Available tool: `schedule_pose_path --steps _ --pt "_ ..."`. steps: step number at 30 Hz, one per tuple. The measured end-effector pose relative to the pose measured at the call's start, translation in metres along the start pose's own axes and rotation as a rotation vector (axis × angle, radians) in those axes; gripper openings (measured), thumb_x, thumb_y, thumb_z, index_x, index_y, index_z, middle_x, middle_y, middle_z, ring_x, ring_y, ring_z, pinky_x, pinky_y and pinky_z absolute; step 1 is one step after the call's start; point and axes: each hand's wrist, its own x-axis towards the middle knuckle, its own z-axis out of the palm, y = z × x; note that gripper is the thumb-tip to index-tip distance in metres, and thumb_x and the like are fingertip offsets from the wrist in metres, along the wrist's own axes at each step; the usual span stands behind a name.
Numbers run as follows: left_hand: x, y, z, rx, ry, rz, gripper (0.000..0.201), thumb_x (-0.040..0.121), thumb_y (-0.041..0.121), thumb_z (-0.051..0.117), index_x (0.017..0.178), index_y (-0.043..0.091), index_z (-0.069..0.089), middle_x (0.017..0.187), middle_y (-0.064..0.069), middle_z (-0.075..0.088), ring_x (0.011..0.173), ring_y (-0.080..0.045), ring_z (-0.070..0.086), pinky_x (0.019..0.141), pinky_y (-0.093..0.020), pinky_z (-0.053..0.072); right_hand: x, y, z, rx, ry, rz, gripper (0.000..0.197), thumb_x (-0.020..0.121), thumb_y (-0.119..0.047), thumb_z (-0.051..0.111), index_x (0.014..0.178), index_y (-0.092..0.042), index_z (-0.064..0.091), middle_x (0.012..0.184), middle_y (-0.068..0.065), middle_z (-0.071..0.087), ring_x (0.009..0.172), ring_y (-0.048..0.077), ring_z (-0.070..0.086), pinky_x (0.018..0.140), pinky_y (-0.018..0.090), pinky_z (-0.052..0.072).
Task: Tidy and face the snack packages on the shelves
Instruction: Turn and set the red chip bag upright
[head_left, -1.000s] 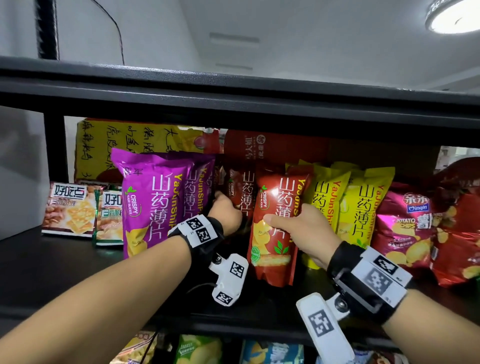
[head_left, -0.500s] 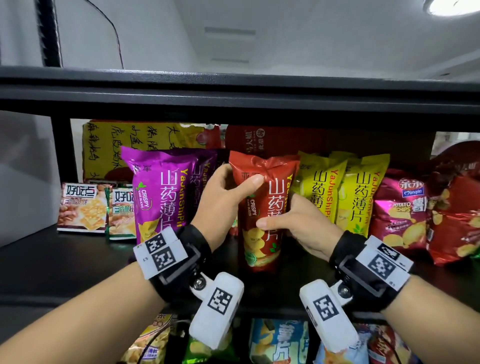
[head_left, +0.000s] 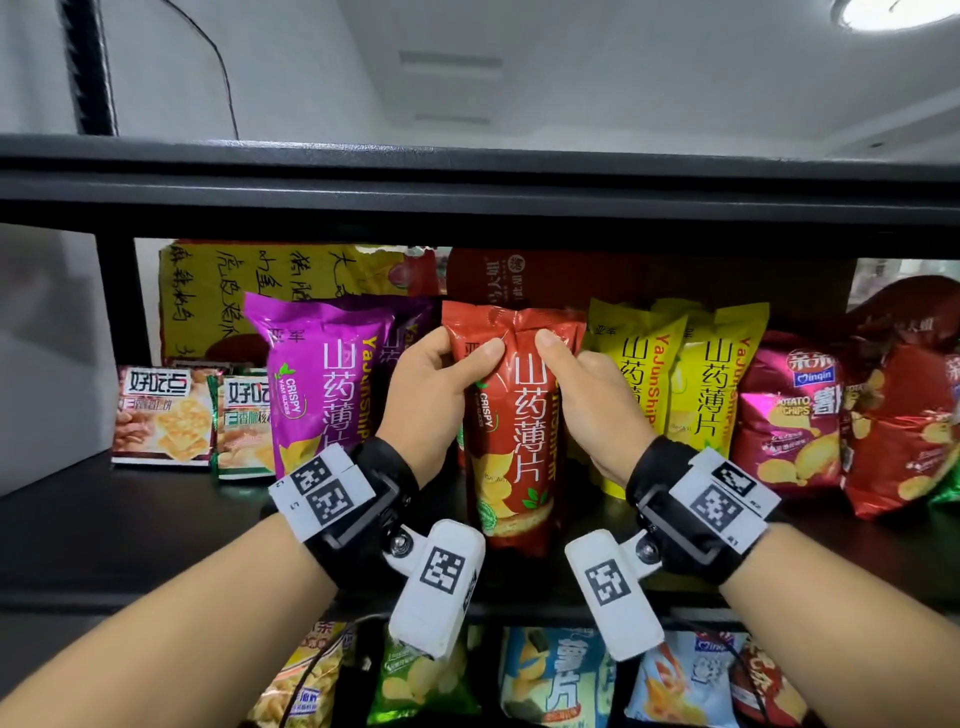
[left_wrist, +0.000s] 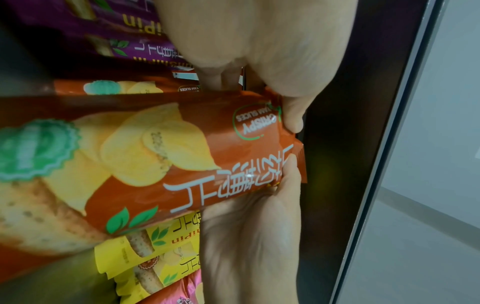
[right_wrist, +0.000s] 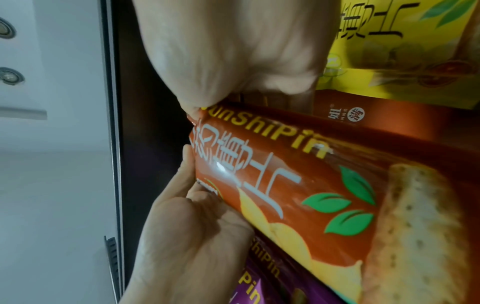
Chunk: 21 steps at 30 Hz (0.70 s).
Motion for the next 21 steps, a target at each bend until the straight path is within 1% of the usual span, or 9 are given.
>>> schedule_pose_path --steps 4,6,8,10,12,14,16,19,21 --pt "-0.001 -0.003 -0.003 0.026 -0.066 0.002 0.021 0.094 0.013 0.067 0.115 0.01 0.069 0.11 -0.011 0.076 0.1 -0.027 0.073 0.085 -0.036 0.06 0.001 0.004 -0.002 -0.023 -0.018 -0.009 0.045 0.1 -0.049 0.047 0.097 -0.014 0.074 0.094 -0.002 0.078 0.088 0.015 0.074 0.088 0.036 0.056" --pt "-0.003 -0.004 -0.005 0.053 -0.111 0.006 0.025 0.092 0.012 0.069 0.117 0.013 0.068 0.113 -0.008 0.075 0.103 -0.025 0.073 0.085 -0.032 0.059 0.0 0.007 -0.004 -0.011 -0.058 -0.01 0.043 0.099 -0.051 0.048 0.102 -0.017 0.073 0.098 -0.002 0.078 0.091 0.014 0.074 0.088 0.036 0.056" --pt "-0.006 -0.007 -0.008 0.071 -0.136 0.006 0.029 0.091 0.012 0.07 0.12 0.015 0.066 0.114 -0.005 0.075 0.104 -0.022 0.072 0.083 -0.029 0.058 -0.004 0.011 -0.006 -0.001 -0.112 -0.026 0.036 0.097 -0.053 0.05 0.107 -0.024 0.069 0.102 -0.006 0.077 0.095 0.011 0.073 0.083 0.031 0.057" --pt "-0.008 -0.009 -0.011 0.069 -0.162 -0.013 0.035 0.09 0.011 0.071 0.124 0.015 0.063 0.117 -0.006 0.073 0.107 -0.023 0.071 0.085 -0.031 0.058 -0.008 0.015 -0.007 -0.011 -0.154 -0.037 0.026 0.096 -0.052 0.053 0.109 -0.033 0.064 0.107 -0.011 0.075 0.097 0.006 0.072 0.081 0.028 0.057" --pt "-0.012 -0.013 -0.013 0.055 -0.201 -0.055 0.044 0.087 0.007 0.074 0.127 0.014 0.059 0.12 -0.008 0.072 0.11 -0.027 0.07 0.089 -0.036 0.058 -0.011 0.019 -0.009 -0.016 -0.182 -0.026 0.02 0.094 -0.048 0.059 0.113 -0.04 0.061 0.112 -0.014 0.073 0.102 0.005 0.07 0.086 0.031 0.057" --pt "-0.016 -0.017 -0.016 0.054 -0.227 -0.115 0.051 0.082 0.006 0.077 0.129 0.014 0.057 0.121 -0.01 0.071 0.112 -0.029 0.069 0.092 -0.041 0.058 -0.014 0.023 -0.011 -0.013 -0.214 0.009 0.026 0.091 -0.046 0.064 0.116 -0.043 0.057 0.115 -0.016 0.072 0.103 0.003 0.069 0.082 0.028 0.058" --pt "-0.021 -0.022 -0.019 0.078 -0.245 -0.175 0.052 0.081 0.006 0.078 0.128 0.017 0.057 0.12 -0.009 0.072 0.111 -0.029 0.07 0.089 -0.039 0.059 -0.02 0.027 -0.013 -0.02 -0.268 0.057 0.032 0.089 -0.047 0.066 0.118 -0.046 0.053 0.118 -0.016 0.07 0.104 0.002 0.069 0.078 0.024 0.059" --pt "-0.025 -0.027 -0.026 0.129 -0.292 -0.216 0.058 0.078 0.008 0.081 0.128 0.024 0.058 0.119 -0.004 0.073 0.109 -0.023 0.071 0.083 -0.031 0.06 -0.027 0.034 -0.015 -0.088 -0.34 0.153 0.043 0.089 -0.051 0.065 0.129 -0.045 0.049 0.125 -0.015 0.067 0.112 0.007 0.066 0.087 0.044 0.059" --pt "-0.027 -0.028 -0.028 0.17 -0.292 -0.218 0.063 0.075 0.011 0.085 0.13 0.025 0.057 0.121 -0.003 0.072 0.111 -0.022 0.07 0.089 -0.037 0.059 -0.031 0.032 -0.015 -0.119 -0.367 0.207 0.048 0.089 -0.05 0.065 0.133 -0.04 0.048 0.126 -0.013 0.067 0.115 0.01 0.065 0.091 0.053 0.056"
